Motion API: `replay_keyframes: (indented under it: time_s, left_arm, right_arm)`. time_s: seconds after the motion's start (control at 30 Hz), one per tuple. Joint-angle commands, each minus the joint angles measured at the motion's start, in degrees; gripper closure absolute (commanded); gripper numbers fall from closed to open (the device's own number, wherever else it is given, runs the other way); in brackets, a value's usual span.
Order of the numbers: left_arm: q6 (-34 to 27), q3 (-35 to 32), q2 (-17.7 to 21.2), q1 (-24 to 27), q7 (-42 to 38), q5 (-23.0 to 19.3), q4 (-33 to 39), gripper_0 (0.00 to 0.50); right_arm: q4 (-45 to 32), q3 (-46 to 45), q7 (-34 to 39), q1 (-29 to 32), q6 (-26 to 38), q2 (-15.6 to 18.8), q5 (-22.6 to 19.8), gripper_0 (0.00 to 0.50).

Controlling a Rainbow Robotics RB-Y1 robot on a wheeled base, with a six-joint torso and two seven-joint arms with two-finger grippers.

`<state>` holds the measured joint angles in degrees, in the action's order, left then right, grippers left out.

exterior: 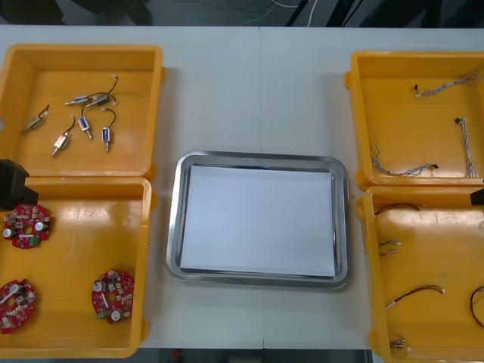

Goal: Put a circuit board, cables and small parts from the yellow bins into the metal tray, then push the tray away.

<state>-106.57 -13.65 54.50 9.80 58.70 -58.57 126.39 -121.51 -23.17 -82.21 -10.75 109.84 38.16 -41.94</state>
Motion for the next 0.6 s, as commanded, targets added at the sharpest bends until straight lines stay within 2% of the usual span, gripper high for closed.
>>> replay_keyframes:
  time_s: [0.03,0.6]
  left_arm:
    - [0.5,-1.7,2.5,-0.8,5.2,0.5,1.5,0.000]
    - [0.5,-1.7,2.5,-0.8,5.2,0.5,1.5,0.000]
  right_arm:
    - [-0.5,-1.8,1.3,0.8,0.2,2.0,-0.4,0.000]
    - [-0.5,-1.8,1.3,0.8,0.2,2.0,-0.4,0.000]
